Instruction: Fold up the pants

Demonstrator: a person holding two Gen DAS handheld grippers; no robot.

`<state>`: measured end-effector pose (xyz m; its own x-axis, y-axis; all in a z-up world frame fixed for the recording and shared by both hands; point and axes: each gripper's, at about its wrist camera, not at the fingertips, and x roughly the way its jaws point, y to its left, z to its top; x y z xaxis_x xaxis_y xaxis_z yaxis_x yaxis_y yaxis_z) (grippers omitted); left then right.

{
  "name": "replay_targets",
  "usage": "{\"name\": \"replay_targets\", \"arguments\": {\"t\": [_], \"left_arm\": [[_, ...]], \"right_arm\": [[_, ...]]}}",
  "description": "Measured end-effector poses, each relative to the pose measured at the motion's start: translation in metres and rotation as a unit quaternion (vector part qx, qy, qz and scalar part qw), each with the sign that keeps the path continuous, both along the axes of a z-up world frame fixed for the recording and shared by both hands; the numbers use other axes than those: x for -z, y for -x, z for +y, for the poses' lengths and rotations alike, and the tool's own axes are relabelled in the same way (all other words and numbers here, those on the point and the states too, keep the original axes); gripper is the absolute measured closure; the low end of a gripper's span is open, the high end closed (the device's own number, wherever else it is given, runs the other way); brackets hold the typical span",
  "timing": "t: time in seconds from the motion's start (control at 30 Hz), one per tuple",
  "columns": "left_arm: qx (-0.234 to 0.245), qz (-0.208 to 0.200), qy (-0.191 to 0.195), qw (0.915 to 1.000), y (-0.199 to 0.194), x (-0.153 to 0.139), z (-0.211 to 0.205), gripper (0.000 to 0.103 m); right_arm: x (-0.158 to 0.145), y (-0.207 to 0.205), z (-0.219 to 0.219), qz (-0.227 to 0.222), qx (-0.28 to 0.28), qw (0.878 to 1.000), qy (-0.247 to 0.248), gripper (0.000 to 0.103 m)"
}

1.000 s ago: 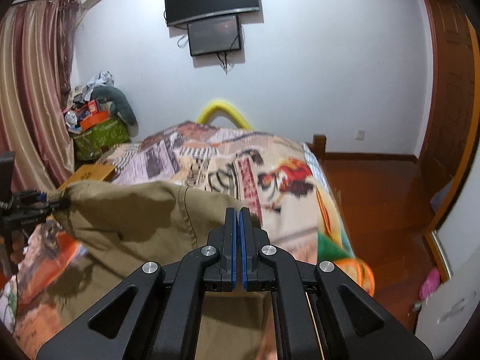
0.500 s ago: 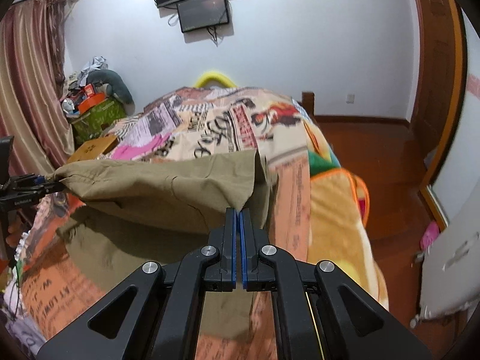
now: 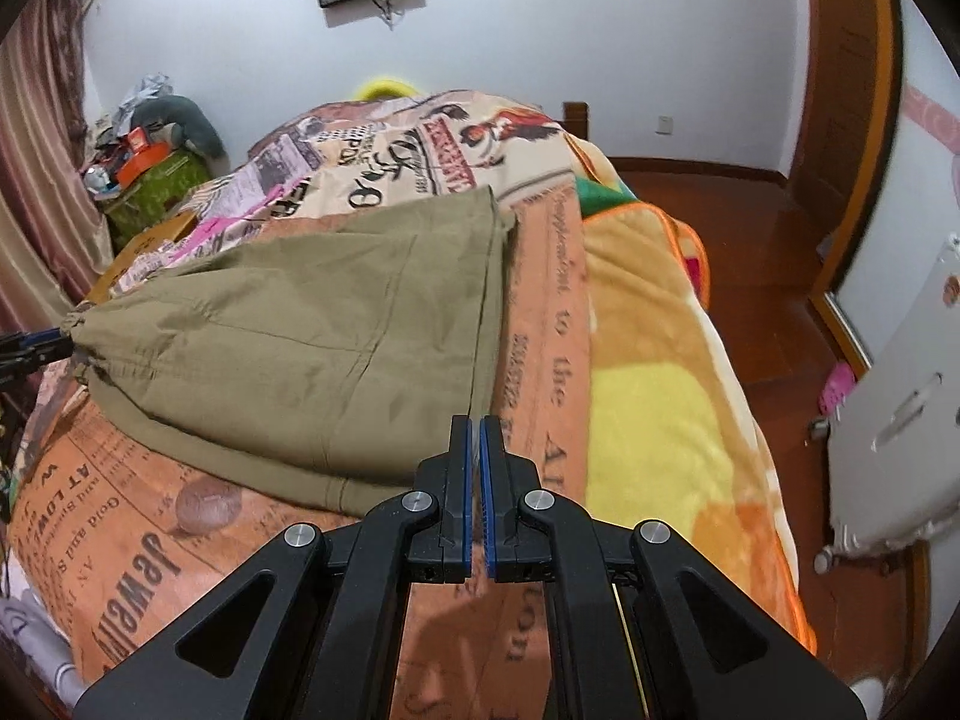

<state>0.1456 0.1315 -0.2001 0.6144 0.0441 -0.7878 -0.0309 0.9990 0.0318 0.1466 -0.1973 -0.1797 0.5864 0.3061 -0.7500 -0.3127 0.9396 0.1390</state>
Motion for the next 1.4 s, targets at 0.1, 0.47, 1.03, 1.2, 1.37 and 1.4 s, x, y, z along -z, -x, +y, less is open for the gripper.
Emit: {"name": "replay_targets", "arguments": {"t": [0.1, 0.47, 1.03, 1.2, 1.37, 1.4], "left_arm": [[-0.01, -0.012, 0.001, 0.9999, 0.007, -0.009, 0.004, 0.063], [0.047, -0.044, -0.009, 0.9979, 0.006, -0.049, -0.033, 0.063], [0.167, 0.053, -0.082, 0.9811, -0.024, 0.014, -0.116, 0.039], [0.181, 0.064, -0.09, 0.9773, -0.035, 0.023, -0.118, 0.039], [0.205, 0.077, -0.091, 0.9714, -0.041, 0.038, -0.126, 0.039], [0.206, 0.076, -0.093, 0.971, -0.041, 0.039, -0.127, 0.039]], "right_arm": [[-0.004, 0.009, -0.008, 0.001, 0.009, 1.0, -0.007, 0.101], [-0.035, 0.021, 0.017, -0.025, -0.03, 0.999, -0.002, 0.1], [-0.028, 0.034, 0.098, -0.011, -0.133, 0.991, -0.005, 0.059], [-0.017, 0.032, 0.114, 0.008, -0.161, 0.987, 0.008, 0.059], [-0.007, 0.026, 0.13, 0.025, -0.184, 0.982, 0.012, 0.059], [-0.006, 0.025, 0.134, 0.029, -0.19, 0.981, 0.01, 0.059]]}}
